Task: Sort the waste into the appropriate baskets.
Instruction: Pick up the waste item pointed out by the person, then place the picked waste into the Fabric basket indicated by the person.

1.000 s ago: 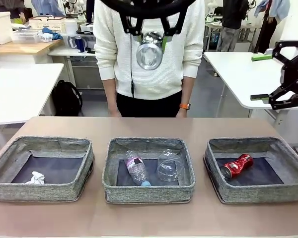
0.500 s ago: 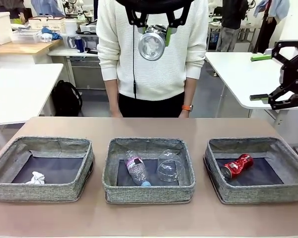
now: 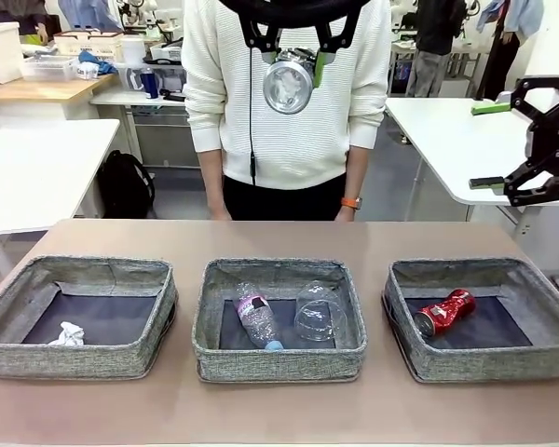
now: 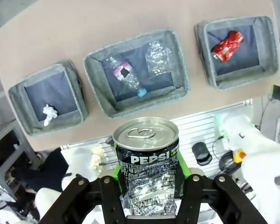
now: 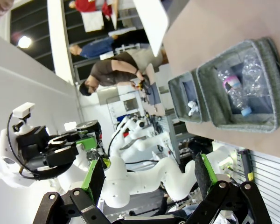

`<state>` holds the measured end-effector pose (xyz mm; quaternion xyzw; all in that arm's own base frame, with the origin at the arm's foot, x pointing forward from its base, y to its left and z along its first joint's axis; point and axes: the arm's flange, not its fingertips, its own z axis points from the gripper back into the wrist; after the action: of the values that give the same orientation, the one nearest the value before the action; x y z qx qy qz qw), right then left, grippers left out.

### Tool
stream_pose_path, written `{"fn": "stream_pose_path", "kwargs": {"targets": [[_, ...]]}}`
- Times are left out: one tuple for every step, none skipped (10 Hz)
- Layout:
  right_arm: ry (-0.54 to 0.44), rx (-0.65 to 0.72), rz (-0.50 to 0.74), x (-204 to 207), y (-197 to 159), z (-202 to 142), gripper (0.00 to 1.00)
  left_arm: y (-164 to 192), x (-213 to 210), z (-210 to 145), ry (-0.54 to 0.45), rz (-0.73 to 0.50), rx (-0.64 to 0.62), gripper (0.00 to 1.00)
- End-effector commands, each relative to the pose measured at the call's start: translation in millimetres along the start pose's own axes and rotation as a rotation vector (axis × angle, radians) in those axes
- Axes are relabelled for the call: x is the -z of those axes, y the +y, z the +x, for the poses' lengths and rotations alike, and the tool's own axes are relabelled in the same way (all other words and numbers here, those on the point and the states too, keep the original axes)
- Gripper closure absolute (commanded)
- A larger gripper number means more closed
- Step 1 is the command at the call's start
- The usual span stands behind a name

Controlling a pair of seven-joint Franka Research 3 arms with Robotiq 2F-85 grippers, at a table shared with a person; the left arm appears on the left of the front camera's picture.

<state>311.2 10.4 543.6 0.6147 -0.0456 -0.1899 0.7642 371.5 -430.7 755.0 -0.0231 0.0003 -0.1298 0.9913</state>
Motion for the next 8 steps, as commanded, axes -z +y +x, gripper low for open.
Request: {"fn": "stream_pose_path", "kwargs": {"targets": [[0.003, -0.006, 0.026, 0.9, 2.7, 0.2, 0.0, 0.6, -1.3, -4.3, -0.019, 0.006, -0.016, 0.58], [0.003, -0.006, 0.026, 0.9, 2.7, 0.2, 0.0, 0.6, -1.3, -4.3, -0.019, 0.006, -0.016, 0.58], [0.003, -0.006, 0.026, 0.9, 2.7, 0.2, 0.0, 0.6, -1.3, -4.3, -0.019, 0.006, -0.016, 0.58], [0.003, -0.006, 0.026, 0.9, 2.7, 0.2, 0.0, 0.6, -1.3, -4.3, -0.019, 0.006, -0.016, 0.58], [0.003, -0.006, 0.026, 0.9, 2.7, 0.2, 0.0, 0.6, -1.3, -4.3, -0.019, 0.006, -0.016, 0.58], [0.003, -0.006, 0.026, 0.9, 2.7, 0.2, 0.0, 0.6, -1.3, -4.3, -0.019, 0.006, -0.016, 0.58], [0.003, -0.006, 0.026, 0.9, 2.7, 0.2, 0.0, 0.6, -1.3, -4.3, -0.019, 0.006, -0.016, 0.58], [0.003, -0.006, 0.026, 0.9, 2.7, 0.2, 0.0, 0.6, -1.3, -4.3, -0.019, 0.006, -0.016, 0.58]]}}
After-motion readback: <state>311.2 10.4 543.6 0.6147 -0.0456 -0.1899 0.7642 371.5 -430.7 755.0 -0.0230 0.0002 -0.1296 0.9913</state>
